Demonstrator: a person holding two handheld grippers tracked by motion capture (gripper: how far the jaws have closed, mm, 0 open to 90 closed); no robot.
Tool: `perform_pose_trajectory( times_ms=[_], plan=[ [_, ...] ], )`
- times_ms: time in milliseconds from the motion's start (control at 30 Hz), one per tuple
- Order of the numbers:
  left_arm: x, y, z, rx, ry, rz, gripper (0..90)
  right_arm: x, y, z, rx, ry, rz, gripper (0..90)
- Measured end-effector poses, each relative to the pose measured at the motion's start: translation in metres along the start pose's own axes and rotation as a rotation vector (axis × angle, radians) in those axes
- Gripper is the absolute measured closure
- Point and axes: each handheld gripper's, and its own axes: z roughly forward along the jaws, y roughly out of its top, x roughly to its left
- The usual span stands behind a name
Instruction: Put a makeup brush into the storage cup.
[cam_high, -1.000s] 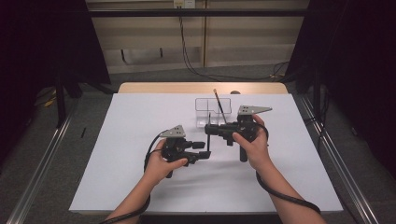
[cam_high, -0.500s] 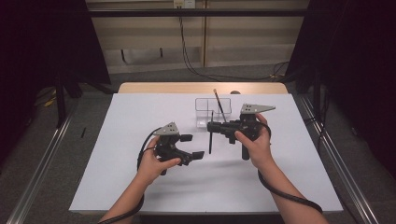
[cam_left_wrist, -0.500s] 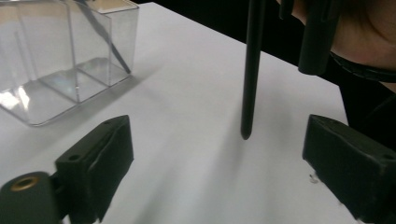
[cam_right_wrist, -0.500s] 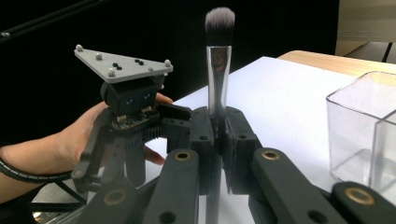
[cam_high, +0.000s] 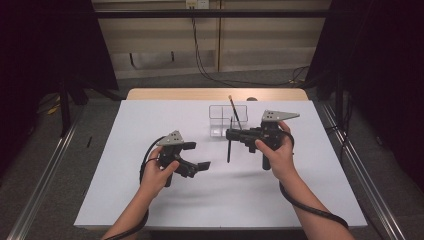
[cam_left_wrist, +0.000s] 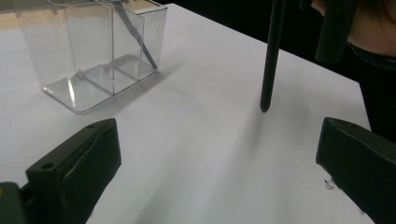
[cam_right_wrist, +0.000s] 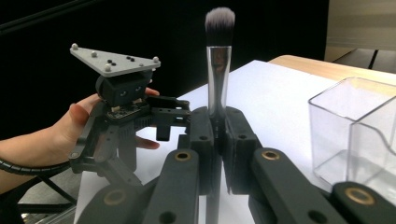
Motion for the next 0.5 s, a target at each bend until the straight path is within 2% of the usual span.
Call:
perform_pose_trajectory(
  times_ms=[67,233,500],
  plan=[
    [0.0,-0.001,-0.003,0.001,0.003,0.008,0.0,-0.001,0.0,-0.002,-0.006,-0.002,-0.001,84.5],
    [0.003,-0.002,-0.01,-0.02,0.021,-0.006,0.0,-0.001,-0.001,-0.004,-0.01,-0.007,-0.001,84.5],
    [0.005,-0.007,-0.025,-0.023,0.043,0.013,0.0,-0.001,0.002,-0.005,-0.014,-0.013,-0.018,84.5]
  ],
)
